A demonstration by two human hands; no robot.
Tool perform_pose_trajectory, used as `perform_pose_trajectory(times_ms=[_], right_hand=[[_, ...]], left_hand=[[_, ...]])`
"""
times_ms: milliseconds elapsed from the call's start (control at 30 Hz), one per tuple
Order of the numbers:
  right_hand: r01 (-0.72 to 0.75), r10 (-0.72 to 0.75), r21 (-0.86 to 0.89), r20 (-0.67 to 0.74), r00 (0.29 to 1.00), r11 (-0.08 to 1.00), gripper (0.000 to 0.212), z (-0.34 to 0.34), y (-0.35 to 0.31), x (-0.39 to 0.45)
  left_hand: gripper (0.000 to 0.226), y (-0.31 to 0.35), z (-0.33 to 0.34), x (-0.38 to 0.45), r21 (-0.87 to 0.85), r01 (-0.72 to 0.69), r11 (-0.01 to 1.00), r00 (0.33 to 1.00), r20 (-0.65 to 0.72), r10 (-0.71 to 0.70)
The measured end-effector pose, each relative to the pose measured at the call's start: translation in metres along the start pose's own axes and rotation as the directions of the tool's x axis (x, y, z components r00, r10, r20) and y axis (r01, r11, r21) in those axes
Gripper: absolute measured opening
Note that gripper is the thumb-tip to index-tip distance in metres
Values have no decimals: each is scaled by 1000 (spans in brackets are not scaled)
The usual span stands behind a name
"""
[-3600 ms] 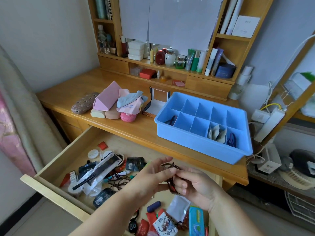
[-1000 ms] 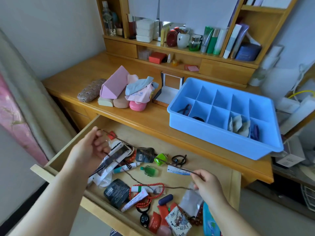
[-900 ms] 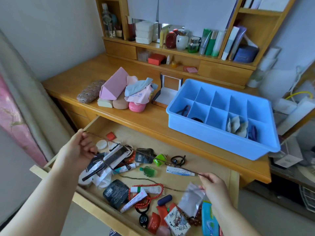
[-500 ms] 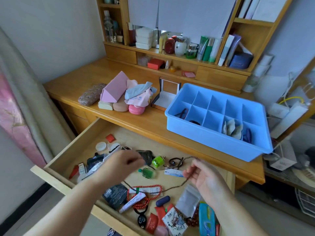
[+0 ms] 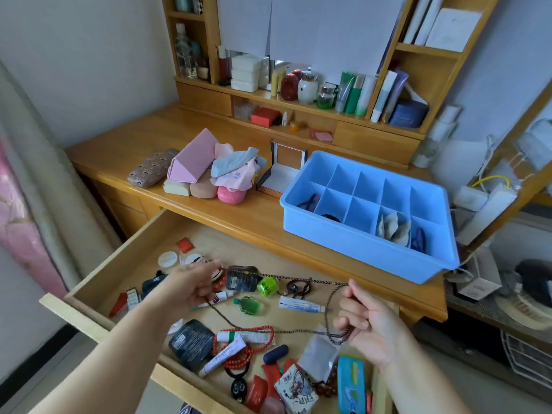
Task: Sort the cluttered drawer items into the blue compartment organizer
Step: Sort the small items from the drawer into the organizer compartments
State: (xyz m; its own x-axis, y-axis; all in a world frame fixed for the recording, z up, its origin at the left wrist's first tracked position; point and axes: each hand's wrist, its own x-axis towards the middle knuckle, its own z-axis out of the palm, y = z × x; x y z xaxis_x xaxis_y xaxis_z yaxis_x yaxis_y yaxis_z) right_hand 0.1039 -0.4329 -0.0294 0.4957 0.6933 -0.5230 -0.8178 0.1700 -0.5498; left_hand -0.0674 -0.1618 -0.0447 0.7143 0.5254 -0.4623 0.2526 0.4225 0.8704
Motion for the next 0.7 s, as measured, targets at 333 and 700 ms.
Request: perform_pose_trajectory(times_ms=[333, 700], right_hand=[[95, -94, 18, -46, 994, 995, 17, -6, -8, 7], [140, 52, -553, 316, 947, 821, 34, 24, 14, -2]], left_hand=[[16, -16, 1, -2, -241, -132, 962, 944, -327, 48], [18, 12, 129, -58, 681, -678, 276, 704, 495, 509]])
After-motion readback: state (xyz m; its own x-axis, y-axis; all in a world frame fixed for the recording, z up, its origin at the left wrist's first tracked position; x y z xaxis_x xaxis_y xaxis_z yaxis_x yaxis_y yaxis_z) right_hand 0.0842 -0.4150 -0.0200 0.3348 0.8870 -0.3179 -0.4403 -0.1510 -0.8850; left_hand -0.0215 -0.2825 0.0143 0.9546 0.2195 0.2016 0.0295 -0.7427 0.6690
